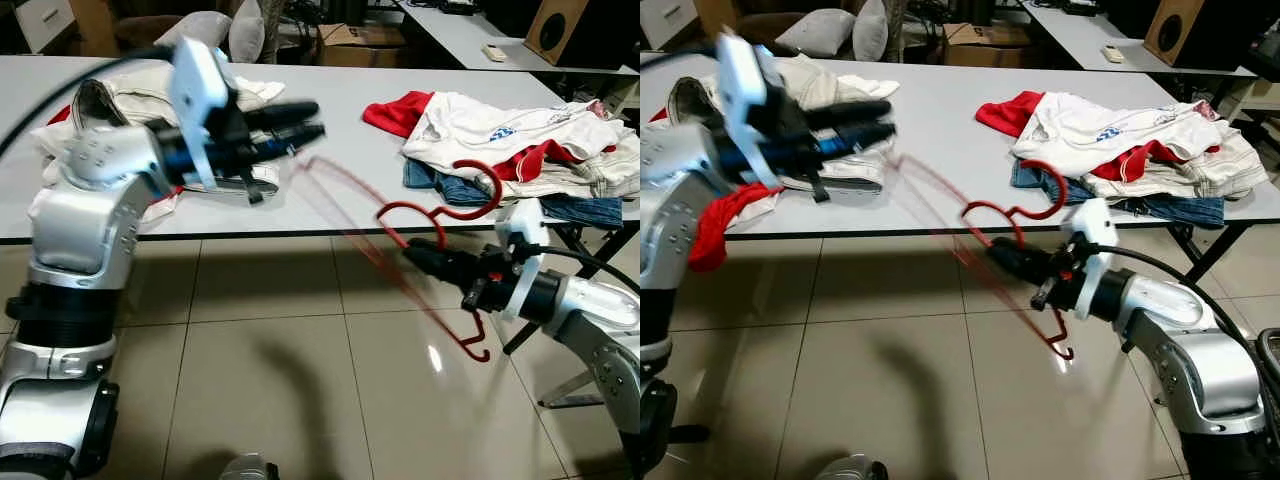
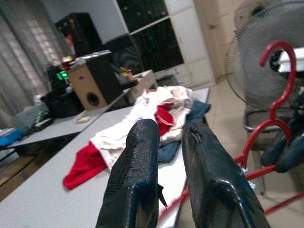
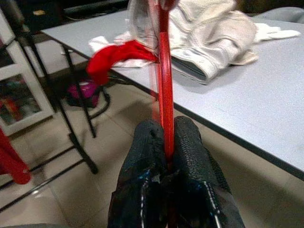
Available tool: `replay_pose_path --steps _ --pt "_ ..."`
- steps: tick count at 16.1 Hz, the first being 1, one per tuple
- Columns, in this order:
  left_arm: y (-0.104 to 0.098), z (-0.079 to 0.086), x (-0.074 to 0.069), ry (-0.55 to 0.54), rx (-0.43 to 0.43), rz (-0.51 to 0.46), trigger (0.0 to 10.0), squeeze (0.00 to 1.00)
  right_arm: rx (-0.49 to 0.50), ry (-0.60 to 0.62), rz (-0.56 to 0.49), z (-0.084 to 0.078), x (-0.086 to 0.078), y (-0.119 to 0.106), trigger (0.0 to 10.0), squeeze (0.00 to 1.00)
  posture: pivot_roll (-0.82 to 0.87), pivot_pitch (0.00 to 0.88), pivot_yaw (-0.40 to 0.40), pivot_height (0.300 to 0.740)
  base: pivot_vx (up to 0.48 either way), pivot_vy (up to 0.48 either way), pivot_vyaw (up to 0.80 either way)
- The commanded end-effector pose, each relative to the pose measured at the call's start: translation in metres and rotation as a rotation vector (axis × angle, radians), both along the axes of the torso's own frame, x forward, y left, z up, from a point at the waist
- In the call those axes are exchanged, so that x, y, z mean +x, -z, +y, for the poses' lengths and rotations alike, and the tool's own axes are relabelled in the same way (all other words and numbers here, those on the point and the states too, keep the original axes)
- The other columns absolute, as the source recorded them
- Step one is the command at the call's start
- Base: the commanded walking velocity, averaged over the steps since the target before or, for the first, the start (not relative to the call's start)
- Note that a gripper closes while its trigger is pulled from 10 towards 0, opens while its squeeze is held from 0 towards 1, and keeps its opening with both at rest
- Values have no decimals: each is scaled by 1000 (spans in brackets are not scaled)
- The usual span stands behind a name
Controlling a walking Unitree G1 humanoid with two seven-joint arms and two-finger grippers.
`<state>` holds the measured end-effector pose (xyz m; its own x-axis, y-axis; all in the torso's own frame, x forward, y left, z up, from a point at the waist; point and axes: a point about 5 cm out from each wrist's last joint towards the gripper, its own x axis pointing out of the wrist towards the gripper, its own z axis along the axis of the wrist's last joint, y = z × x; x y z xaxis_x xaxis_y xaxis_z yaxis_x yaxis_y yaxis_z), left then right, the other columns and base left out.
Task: Hang hanger
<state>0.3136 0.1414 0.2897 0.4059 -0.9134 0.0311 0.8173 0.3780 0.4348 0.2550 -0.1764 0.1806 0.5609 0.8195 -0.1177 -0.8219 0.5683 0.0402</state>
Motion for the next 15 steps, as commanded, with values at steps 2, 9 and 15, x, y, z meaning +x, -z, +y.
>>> replay_pose_path --steps 2,9,15 --pt "0 -1 7 -63 -21 28 10000 0 20 46 -9 -3 -1 -6 0 0 -66 13 -30 740 0 0 0" --pt "83 6 -6 -511 -210 287 10000 0 73 520 81 -12 -12 25 2196 0 -78 22 -14 740 0 0 0" --pt "157 3 -33 -824 -157 350 10000 0 -192 769 61 -8 -21 59 10000 0 -76 56 -16 740 0 -53 0"
